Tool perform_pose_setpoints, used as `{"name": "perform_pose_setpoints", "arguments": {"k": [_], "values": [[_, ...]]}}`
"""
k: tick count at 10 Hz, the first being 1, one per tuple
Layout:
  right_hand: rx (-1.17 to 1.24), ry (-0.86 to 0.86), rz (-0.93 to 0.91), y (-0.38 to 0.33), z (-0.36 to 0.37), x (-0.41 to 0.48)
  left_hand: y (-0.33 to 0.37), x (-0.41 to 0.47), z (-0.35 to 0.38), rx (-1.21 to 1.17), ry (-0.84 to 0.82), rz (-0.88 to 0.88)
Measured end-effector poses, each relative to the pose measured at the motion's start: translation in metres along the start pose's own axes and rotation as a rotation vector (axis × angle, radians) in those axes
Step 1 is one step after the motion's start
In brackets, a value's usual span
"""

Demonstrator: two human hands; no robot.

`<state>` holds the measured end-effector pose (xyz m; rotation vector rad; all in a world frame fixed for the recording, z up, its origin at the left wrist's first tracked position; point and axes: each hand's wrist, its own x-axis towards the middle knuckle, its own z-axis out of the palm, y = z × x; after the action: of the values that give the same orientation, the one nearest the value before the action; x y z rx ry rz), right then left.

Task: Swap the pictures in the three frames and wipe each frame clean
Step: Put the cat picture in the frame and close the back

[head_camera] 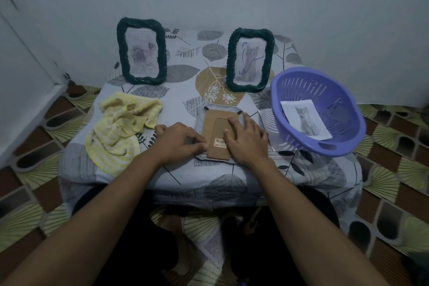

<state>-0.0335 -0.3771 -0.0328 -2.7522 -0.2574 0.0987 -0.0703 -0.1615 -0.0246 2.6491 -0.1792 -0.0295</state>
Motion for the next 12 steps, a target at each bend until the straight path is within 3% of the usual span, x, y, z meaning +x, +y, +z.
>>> {"name": "perform_pose_setpoints", "arguments": {"k": [1, 4, 9, 12], "values": [[0.003, 0.0, -0.003, 0.0, 0.0, -0.001, -0.002, 0.004, 0.006, -0.139, 0.086, -0.014], [0.007, -0.005, -0.004, -0.001, -0.001, -0.001, 0.018, 0.006, 0.031, 0.201, 0.055, -0.182], [0.182, -0.121, 0.031, 0.004, -0.023, -0.016, 0.016, 0.006, 0.036, 0.186, 0.138, -0.156], [-0.144, 0.009, 0.021, 0.01, -0.043, -0.055, 0.014, 0.006, 0.037, 0.182, 0.149, -0.138]]}}
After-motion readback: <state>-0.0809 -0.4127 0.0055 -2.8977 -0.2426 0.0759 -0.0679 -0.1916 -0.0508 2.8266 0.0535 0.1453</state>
